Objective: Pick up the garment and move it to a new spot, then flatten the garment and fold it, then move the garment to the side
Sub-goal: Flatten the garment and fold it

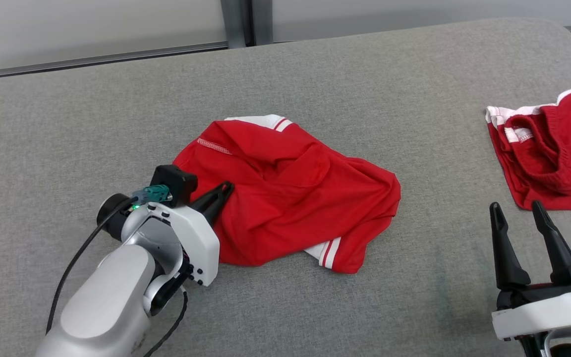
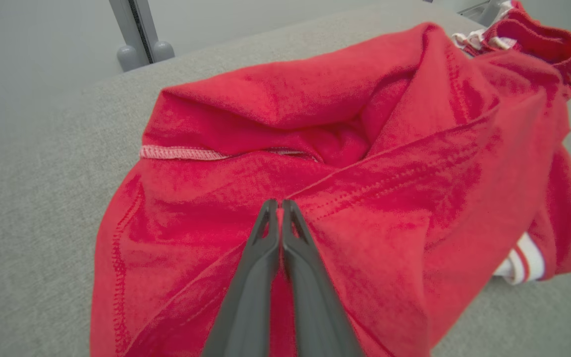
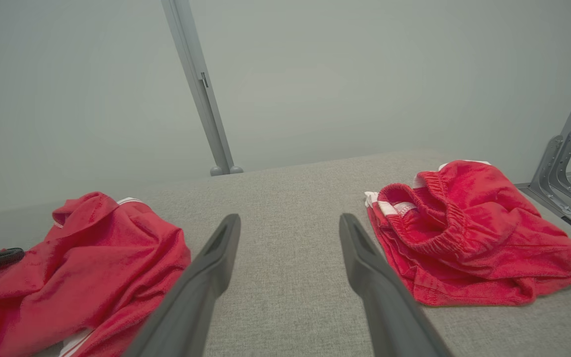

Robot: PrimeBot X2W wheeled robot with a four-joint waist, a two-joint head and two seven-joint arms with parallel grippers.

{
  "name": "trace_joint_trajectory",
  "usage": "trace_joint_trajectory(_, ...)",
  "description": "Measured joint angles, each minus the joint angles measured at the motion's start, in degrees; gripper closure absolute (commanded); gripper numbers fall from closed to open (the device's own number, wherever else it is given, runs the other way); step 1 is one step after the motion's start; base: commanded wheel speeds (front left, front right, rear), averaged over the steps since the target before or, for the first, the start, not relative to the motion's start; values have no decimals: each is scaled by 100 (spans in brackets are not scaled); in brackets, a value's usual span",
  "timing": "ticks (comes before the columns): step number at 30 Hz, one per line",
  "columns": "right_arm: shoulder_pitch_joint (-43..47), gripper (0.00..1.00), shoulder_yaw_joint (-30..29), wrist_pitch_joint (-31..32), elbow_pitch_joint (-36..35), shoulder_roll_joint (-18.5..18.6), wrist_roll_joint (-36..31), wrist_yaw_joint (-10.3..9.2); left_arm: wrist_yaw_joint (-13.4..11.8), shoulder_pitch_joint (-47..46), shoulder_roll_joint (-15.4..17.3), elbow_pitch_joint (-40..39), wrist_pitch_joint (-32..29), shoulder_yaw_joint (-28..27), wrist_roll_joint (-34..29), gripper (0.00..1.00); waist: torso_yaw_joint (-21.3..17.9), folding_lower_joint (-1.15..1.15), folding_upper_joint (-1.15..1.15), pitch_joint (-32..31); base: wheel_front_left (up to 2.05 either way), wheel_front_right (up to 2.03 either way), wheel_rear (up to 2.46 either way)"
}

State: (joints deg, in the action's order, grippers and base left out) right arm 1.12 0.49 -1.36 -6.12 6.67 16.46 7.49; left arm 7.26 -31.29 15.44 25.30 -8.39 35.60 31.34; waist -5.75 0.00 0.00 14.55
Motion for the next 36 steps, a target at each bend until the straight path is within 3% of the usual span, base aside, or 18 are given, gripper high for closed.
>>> trace_joint_trajectory(3,1,0,-58,1,-12,-4,-1,0,-177,34,-7,-256,303,-194,64,100,102,0,0,-26,0,0,0)
trace_joint_trajectory(8,10,0,-157,12,-34,-7,4,0,-690,595,22,-657,923,-791,381,100,315,0,0,-94,0,0,0)
trace_joint_trajectory(9,10,0,-157,12,-34,-7,4,0,-690,595,22,-657,923,-791,381,100,315,0,0,-94,0,0,0)
trace_joint_trajectory(14,44,0,-189,64,-82,12,13,0,-1054,1525,135,-1011,1300,-1238,733,100,582,0,0,-122,0,0,0)
trace_joint_trajectory(25,75,0,-291,190,-210,54,4,0,-1490,3053,16,-1388,1379,-1544,1304,100,1072,0,0,-123,0,0,0)
trace_joint_trajectory(26,74,0,-301,197,-233,57,3,0,-1490,3097,-7,-1400,1377,-1523,1323,92,1099,0,0,-116,0,0,0)
trace_joint_trajectory(27,74,0,-313,207,-247,64,2,0,-1489,3106,-24,-1402,1397,-1511,1323,21,1122,0,0,-108,0,0,0)
trace_joint_trajectory(28,74,0,-315,219,-257,75,0,0,-1490,3101,-44,-1414,1501,-1528,1317,0,1142,0,0,-105,0,0,0)
trace_joint_trajectory(36,70,0,-333,265,-374,138,-77,0,-1593,2779,-121,-1880,2248,-1733,726,0,1121,0,0,-228,0,0,0)
